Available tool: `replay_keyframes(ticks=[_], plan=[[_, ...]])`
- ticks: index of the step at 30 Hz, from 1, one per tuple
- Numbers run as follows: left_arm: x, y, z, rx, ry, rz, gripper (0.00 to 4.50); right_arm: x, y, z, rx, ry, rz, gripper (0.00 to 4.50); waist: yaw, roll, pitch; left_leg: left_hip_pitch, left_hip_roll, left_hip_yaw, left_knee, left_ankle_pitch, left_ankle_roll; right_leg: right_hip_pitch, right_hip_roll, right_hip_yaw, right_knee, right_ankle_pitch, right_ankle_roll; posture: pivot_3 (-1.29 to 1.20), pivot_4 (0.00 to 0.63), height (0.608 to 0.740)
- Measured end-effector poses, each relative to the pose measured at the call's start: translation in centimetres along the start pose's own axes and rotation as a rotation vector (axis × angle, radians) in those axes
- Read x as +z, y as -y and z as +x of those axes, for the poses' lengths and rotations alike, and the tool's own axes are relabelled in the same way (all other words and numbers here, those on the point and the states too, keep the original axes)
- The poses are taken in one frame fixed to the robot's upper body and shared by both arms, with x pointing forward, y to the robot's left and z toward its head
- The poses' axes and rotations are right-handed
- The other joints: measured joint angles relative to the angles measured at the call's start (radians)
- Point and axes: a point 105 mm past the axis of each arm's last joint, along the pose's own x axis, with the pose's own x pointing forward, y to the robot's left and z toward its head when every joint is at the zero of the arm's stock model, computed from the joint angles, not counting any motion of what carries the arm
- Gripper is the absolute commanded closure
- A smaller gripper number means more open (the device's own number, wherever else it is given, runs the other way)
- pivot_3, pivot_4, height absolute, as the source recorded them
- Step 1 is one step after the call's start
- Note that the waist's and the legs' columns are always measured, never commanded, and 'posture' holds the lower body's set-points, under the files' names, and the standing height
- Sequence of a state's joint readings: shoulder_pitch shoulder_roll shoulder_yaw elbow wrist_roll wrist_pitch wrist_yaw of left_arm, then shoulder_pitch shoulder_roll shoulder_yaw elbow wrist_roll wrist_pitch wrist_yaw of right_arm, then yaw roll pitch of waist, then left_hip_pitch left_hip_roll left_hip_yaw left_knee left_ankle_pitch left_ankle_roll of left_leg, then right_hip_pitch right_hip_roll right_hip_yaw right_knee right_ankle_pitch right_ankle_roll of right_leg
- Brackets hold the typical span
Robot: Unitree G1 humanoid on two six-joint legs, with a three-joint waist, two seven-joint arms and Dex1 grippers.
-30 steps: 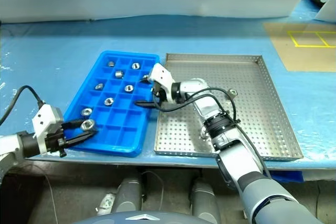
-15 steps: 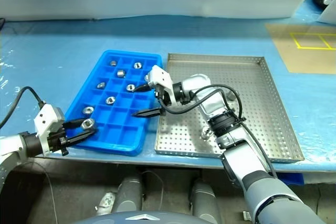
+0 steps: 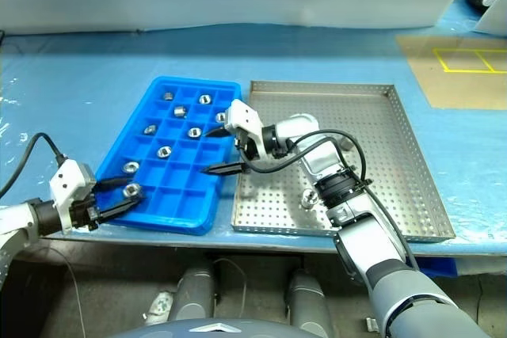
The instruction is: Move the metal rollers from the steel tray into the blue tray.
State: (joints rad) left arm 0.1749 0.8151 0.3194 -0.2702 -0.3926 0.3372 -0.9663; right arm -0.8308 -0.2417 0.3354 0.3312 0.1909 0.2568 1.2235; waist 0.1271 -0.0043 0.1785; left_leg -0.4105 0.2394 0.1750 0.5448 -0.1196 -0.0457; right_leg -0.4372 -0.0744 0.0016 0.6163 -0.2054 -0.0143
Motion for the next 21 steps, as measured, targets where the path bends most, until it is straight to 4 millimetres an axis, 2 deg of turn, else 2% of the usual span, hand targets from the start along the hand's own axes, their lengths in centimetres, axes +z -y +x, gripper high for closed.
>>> replay_keyframes(ticks=[5,10,12,13,17,21], plan=[[1.2,-0.1,1.3,-0.014,0.051,0.006,1.41,-0.1,0.3,-0.2,-0.027,-0.007,-0.002,0.0,0.001,0.0,0.0,0.0,0.0,0.0,0.0,0.001,-0.001,0.0,0.0,-0.001,0.003,0.0,-0.001,0.14,0.15,0.74],[5.0,-0.1,3.1,-0.065,0.191,0.028,1.41,-0.5,0.7,-1.2,-0.077,-0.024,0.0,0.0,0.0,0.0,0.0,0.001,0.0,0.0,0.004,0.002,-0.002,0.0,0.0,0.0,0.007,0.0,-0.002,0.08,0.15,0.74],[7.0,0.3,4.4,-0.117,0.266,0.023,1.41,-0.8,0.8,-2.1,-0.106,-0.041,0.002,0.0,0.0,0.0,0.0,0.001,0.0,0.0,0.004,0.002,-0.003,0.001,0.0,0.0,0.008,0.0,-0.002,0.08,0.15,0.74],[8.1,0.6,5.1,-0.151,0.307,0.025,1.41,-1.0,0.8,-2.7,-0.129,-0.048,0.004,0.0,0.002,-0.001,0.0,0.002,0.0,0.0,0.004,0.002,-0.003,0.001,0.0,0.0,0.008,0.0,-0.002,-0.04,0.15,0.74],[11.1,1.8,8.3,-0.302,0.394,0.031,1.41,-1.7,0.6,-4.9,-0.222,-0.084,0.02,0.0,-0.011,0.0,-0.001,0.003,0.0,0.0,0.007,0.002,-0.003,0.003,0.0,0.002,0.008,0.001,-0.002,-0.17,0.15,0.74],[11.4,3.4,11.2,-0.454,0.389,0.026,1.41,-2.7,-0.1,-7.4,-0.329,-0.129,0.056,0.0,-0.045,-0.001,-0.001,0.003,-0.001,0.0,0.009,0.002,-0.003,0.003,0.001,0.004,0.007,0.001,-0.002,-0.27,0.15,0.74]])
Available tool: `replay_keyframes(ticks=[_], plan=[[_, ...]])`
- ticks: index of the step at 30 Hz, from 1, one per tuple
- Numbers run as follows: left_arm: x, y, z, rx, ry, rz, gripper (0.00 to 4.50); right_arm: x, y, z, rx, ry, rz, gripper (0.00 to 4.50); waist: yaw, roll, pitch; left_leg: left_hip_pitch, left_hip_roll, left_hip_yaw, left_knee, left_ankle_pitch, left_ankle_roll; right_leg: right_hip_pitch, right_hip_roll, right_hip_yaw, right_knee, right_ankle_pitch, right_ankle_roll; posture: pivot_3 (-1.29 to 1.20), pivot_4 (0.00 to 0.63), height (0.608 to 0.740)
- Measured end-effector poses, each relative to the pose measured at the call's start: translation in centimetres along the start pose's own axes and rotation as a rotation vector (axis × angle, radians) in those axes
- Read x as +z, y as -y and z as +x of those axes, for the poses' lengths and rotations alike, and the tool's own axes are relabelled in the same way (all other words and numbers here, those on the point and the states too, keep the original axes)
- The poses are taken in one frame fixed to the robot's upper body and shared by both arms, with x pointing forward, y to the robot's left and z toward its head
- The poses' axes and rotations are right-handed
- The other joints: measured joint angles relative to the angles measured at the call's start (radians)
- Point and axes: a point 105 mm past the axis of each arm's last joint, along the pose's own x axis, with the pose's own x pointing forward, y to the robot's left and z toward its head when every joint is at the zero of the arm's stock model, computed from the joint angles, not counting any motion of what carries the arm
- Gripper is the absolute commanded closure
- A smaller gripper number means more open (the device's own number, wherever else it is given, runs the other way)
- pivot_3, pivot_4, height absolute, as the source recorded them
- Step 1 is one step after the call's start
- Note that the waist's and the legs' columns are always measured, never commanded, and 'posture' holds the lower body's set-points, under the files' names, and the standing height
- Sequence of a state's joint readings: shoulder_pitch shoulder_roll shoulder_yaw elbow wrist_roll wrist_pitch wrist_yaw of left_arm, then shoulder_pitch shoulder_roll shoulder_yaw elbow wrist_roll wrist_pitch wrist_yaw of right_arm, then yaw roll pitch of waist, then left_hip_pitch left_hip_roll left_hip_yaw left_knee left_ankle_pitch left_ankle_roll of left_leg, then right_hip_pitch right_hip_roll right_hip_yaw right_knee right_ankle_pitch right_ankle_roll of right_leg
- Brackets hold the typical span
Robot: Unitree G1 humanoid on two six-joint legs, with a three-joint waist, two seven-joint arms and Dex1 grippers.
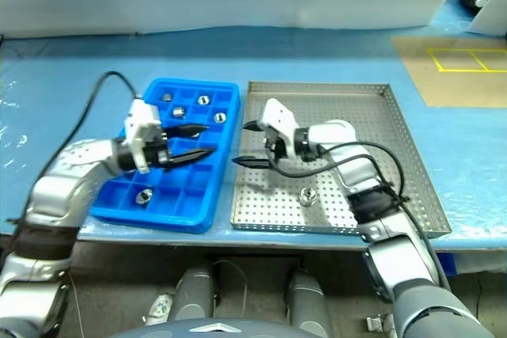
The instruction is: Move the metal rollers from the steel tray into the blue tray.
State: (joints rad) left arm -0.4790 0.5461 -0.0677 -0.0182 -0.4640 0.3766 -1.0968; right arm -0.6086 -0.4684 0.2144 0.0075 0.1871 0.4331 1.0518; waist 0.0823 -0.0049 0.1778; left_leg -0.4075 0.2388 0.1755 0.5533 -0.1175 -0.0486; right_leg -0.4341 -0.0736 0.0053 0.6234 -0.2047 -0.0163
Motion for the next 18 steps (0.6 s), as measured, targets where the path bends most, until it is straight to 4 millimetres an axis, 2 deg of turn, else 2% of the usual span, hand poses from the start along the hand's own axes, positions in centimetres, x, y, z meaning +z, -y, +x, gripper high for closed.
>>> replay_keyframes(ticks=[5,9,14,18], plan=[[-0.8,0.3,2.6,-0.143,0.0,-0.027,1.41,-1.7,-0.8,-3.2,-0.107,-0.075,0.045,0.0,-0.044,0.0,0.0,0.001,0.001,0.0,0.0,0.0,0.001,0.001,0.001,0.001,-0.001,0.0,0.0,-0.43,0.15,0.74],[-2.1,1.5,4.0,-0.269,-0.031,-0.057,1.41,-2.9,-1.8,-5.1,-0.173,-0.131,0.097,0.0,-0.073,0.0,0.0,0.004,0.0,0.002,0.002,-0.002,0.003,0.002,0.001,0.004,-0.001,0.0,0.0,-0.49,0.15,0.74],[-3.1,2.8,5.4,-0.368,-0.037,-0.074,1.41,-3.2,-3.1,-6.0,-0.22,-0.147,0.136,0.0,-0.099,0.001,-0.001,0.004,0.0,0.002,0.006,-0.003,0.005,0.004,0.001,0.005,0.0,0.0,0.0,-0.53,0.15,0.74],[-3.4,3.0,5.5,-0.391,-0.047,-0.072,1.41,-4.4,-3.9,-6.2,-0.23,-0.17,0.194,0.0,-0.106,0.001,-0.001,0.003,0.0,0.002,0.008,-0.004,0.007,0.004,0.001,0.006,-0.001,0.0,0.001,-0.52,0.15,0.74]])
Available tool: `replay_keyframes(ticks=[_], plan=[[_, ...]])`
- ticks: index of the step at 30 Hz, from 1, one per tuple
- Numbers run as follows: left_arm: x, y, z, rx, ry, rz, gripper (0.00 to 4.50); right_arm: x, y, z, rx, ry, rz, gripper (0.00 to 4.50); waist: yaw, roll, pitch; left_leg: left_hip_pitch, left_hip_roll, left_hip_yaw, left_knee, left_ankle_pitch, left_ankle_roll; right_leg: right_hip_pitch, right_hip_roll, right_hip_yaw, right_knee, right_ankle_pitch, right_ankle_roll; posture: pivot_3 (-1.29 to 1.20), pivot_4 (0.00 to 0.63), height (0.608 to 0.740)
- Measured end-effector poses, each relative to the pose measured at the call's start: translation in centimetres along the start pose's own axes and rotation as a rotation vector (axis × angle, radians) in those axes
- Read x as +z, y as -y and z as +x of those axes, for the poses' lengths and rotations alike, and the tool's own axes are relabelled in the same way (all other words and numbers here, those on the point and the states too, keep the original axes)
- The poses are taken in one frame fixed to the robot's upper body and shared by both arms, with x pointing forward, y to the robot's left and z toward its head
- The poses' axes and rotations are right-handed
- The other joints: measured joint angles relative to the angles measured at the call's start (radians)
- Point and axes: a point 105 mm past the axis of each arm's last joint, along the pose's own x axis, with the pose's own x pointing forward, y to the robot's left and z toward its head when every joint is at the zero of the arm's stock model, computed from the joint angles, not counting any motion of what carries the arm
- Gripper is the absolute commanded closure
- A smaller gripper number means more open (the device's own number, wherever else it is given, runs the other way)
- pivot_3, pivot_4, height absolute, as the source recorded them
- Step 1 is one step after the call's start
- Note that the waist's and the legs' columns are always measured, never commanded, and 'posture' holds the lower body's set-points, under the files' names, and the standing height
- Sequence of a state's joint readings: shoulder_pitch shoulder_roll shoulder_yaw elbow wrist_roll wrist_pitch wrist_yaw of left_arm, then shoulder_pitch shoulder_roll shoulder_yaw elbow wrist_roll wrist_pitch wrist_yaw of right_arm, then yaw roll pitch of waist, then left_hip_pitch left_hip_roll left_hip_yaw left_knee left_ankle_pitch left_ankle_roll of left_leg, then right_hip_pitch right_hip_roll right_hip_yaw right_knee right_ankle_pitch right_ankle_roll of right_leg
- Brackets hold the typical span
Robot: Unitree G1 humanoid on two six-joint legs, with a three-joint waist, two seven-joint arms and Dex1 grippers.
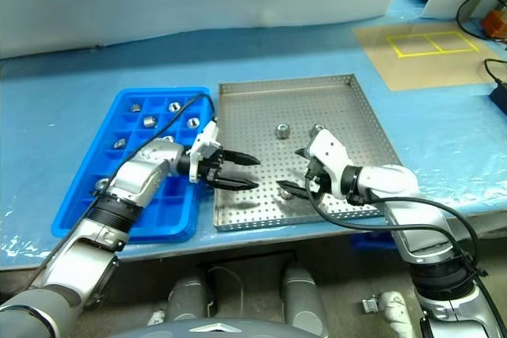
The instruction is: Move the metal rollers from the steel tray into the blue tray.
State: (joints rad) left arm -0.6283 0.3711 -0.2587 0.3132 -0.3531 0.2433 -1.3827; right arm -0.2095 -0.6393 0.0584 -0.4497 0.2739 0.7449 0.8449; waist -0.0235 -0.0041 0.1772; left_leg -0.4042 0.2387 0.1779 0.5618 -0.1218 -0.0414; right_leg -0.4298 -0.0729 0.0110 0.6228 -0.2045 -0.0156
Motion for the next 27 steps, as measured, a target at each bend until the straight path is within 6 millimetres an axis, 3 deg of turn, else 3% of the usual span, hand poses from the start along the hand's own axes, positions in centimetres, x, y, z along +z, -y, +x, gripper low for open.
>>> replay_keyframes(ticks=[7,20,26,27], plan=[[-0.3,0.1,-0.7,0.015,-0.02,0.005,1.41,-1.0,0.3,0.3,-0.008,-0.019,0.028,0.0,-0.006,0.0,0.0,0.0,0.0,0.0,0.0,0.0,0.0,0.0,0.0,0.0,0.0,0.0,0.0,-0.45,0.15,0.74],[-1.2,1.1,-2.4,0.108,-0.046,-0.014,1.41,-2.4,-0.1,2.8,0.07,-0.061,0.021,0.0,0.009,0.0,0.0,0.0,0.0,0.0,0.0,0.0,0.001,0.0,-0.001,-0.001,-0.001,0.0,0.0,-0.37,0.15,0.74],[-1.2,1.0,-2.7,0.129,-0.05,-0.01,1.41,-3.4,0.7,2.7,0.053,-0.088,0.029,0.0,0.012,0.0,0.0,-0.001,0.0,0.0,0.0,-0.001,0.001,0.001,-0.001,-0.002,-0.001,0.0,0.0,-0.37,0.15,0.74],[-1.2,1.0,-2.6,0.129,-0.05,-0.009,1.39,-3.5,0.7,2.7,0.051,-0.092,0.031,0.18,0.012,0.0,0.0,-0.001,0.0,0.0,0.0,-0.001,0.001,0.001,-0.001,-0.002,-0.001,0.0,0.0,-0.37,0.15,0.74]])
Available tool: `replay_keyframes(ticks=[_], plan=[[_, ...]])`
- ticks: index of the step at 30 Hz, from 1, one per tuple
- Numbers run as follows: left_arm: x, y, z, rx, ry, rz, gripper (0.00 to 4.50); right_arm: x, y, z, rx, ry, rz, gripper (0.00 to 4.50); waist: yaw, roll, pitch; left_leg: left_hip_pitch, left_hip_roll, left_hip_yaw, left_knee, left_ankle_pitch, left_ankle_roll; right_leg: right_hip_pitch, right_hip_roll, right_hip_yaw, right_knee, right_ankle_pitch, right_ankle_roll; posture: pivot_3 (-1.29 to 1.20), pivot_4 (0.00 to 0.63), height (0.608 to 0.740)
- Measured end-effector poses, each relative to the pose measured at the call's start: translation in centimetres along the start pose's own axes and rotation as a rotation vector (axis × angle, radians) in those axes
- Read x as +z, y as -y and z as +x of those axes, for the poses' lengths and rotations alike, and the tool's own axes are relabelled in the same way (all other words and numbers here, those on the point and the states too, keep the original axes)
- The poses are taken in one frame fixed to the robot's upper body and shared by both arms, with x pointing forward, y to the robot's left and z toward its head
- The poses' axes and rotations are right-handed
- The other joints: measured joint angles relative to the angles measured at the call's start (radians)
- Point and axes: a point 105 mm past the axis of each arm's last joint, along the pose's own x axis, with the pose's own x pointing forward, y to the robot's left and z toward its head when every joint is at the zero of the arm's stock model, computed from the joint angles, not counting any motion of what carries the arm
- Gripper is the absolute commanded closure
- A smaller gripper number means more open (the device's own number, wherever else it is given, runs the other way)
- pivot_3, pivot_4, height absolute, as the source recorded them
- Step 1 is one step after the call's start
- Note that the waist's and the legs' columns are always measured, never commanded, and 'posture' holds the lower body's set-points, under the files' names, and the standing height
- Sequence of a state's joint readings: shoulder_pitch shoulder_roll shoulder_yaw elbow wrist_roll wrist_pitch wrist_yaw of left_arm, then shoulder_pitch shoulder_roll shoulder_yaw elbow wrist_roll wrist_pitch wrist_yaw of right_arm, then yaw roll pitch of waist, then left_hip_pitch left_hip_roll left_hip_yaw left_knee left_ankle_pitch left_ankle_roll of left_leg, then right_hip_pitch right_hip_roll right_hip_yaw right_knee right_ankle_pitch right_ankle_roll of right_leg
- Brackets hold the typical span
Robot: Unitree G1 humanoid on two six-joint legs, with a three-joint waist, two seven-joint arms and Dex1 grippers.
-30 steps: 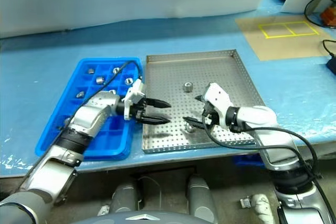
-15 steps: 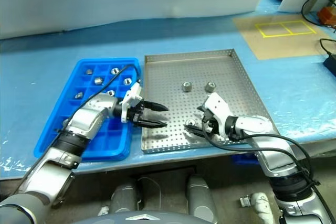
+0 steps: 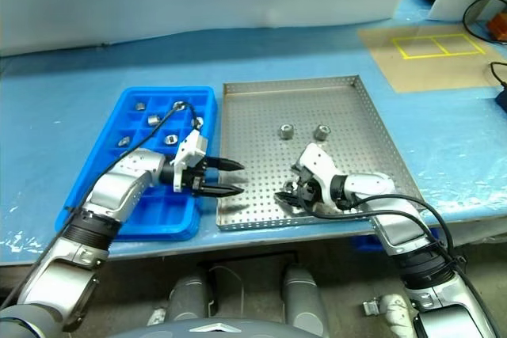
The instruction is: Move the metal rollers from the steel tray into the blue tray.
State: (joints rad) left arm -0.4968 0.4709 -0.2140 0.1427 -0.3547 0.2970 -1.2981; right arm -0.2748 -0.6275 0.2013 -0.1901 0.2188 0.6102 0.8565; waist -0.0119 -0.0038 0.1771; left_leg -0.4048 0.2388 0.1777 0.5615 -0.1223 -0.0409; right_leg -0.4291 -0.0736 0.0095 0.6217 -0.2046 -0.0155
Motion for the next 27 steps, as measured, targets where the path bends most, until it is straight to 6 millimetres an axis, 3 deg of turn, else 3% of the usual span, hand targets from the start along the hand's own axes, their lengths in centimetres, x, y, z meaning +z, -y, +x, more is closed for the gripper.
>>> replay_keyframes(ticks=[2,5,6,11,20,27], plan=[[0.0,0.0,0.0,0.002,0.0,0.0,1.38,-0.2,-0.1,0.0,0.002,-0.002,0.001,0.56,0.0,0.0,0.0,0.0,0.0,0.0,-0.001,0.0,0.0,0.0,0.0,0.0,0.0,0.0,0.0,-0.37,0.15,0.74],[0.0,0.0,0.0,0.002,0.001,0.001,1.38,-0.5,-0.2,0.0,0.005,-0.005,0.005,1.54,-0.001,0.0,0.0,0.0,0.0,0.0,-0.001,0.0,0.0,0.0,0.0,0.0,0.0,0.0,0.0,-0.37,0.15,0.74],[0.0,0.0,0.1,0.001,0.002,0.002,1.38,-0.5,-0.2,-0.1,0.002,-0.006,0.004,1.54,-0.001,0.0,0.0,0.0,0.0,0.0,-0.001,0.0,0.0,0.0,0.0,0.0,0.0,0.0,0.0,-0.37,0.15,0.74],[0.1,-0.1,0.1,-0.003,0.0,0.007,1.38,-0.6,-0.2,-0.1,-0.003,-0.01,0.002,2.87,-0.002,0.0,0.0,0.0,0.0,0.0,-0.001,0.0,0.0,0.0,0.0,0.0,0.0,0.0,0.0,-0.4,0.15,0.74],[0.2,-0.2,0.0,-0.001,-0.003,0.015,1.38,0.1,0.4,0.1,-0.04,0.007,-0.022,2.87,-0.003,0.0,0.0,0.0,0.0,0.0,-0.001,0.0,0.0,-0.001,0.0,0.0,-0.001,0.0,0.0,-0.36,0.15,0.74],[1.3,-1.1,-2.5,0.096,-0.022,0.067,1.38,4.0,1.4,0.8,-0.03,0.094,-0.098,2.87,-0.001,0.0,0.0,-0.001,0.001,0.0,-0.001,0.0,0.0,-0.001,0.0,-0.001,0.0,0.0,0.0,-0.26,0.15,0.74]])
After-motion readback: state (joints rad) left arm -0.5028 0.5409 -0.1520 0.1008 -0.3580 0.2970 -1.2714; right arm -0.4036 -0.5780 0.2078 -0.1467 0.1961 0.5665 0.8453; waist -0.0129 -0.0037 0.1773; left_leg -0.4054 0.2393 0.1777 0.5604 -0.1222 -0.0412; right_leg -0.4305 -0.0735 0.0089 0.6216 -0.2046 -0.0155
